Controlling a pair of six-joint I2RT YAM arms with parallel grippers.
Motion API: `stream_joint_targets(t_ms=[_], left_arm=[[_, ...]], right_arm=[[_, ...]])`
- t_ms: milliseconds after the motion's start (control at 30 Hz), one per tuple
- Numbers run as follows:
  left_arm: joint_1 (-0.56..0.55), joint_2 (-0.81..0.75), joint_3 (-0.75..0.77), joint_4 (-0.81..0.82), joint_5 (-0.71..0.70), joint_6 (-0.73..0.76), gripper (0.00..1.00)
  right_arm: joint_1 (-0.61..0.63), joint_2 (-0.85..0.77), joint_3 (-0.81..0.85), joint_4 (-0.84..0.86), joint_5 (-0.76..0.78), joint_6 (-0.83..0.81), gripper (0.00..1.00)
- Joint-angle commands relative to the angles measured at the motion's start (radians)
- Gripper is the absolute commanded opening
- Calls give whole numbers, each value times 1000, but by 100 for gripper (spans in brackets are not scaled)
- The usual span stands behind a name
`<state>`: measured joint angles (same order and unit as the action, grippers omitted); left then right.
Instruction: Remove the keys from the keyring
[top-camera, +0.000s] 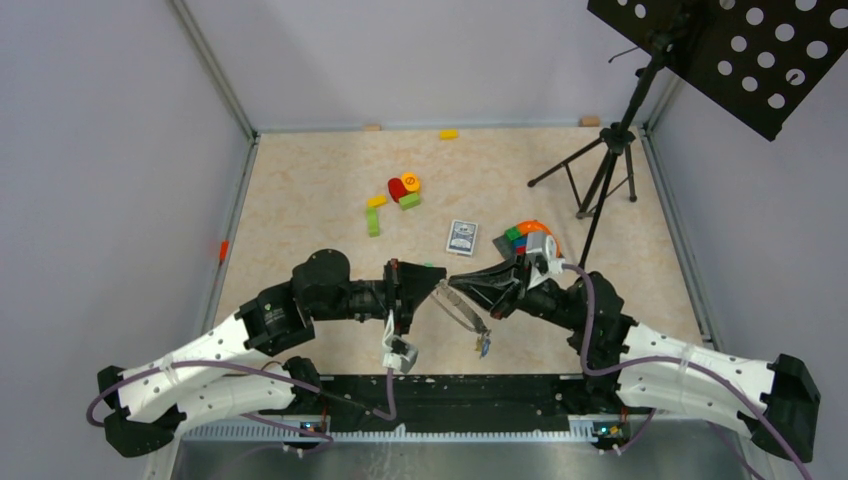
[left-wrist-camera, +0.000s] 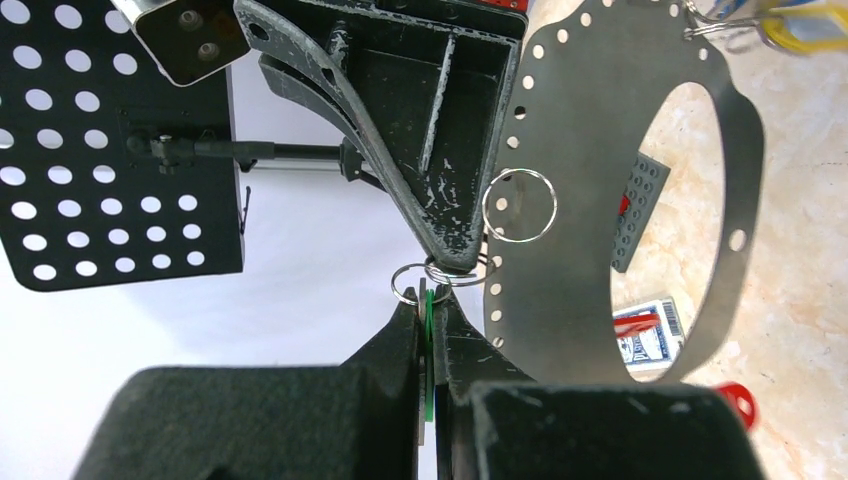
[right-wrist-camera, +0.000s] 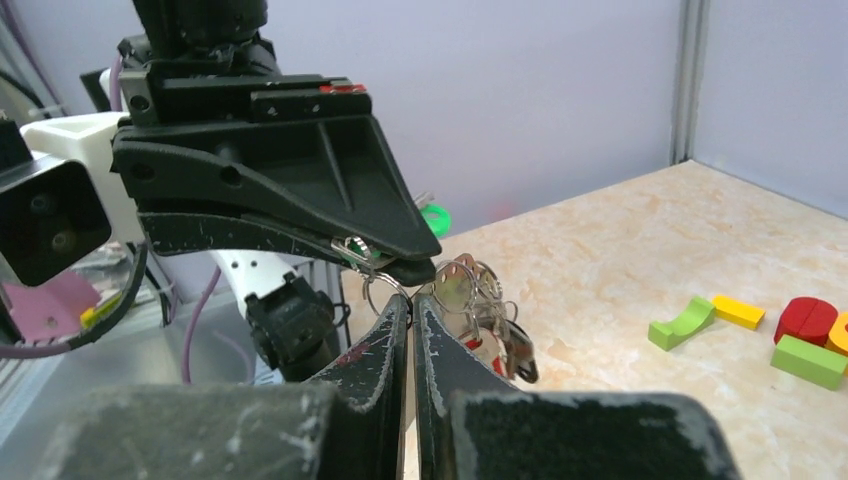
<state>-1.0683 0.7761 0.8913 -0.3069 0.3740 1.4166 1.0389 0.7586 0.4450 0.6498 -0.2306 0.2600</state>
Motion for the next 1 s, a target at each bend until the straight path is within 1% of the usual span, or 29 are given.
stream_joint_targets(t_ms=[0, 267, 500, 767, 967], left_arm=[[1, -17, 23, 63, 6, -1, 0], [0, -19, 12, 63, 5, -2, 0], [1, -21, 15, 70, 0, 1, 0], [1, -26, 3, 77, -8, 1, 0], [1, -20, -17, 92, 1, -11, 0]], right_arm=[[6, -21, -15, 119, 108, 60, 0], [29, -21, -9, 137, 182, 127, 0], [72, -42, -11, 62, 227, 173, 0], [126, -124, -90, 26, 410, 261, 0], [131, -106, -77, 56, 447, 357, 0]])
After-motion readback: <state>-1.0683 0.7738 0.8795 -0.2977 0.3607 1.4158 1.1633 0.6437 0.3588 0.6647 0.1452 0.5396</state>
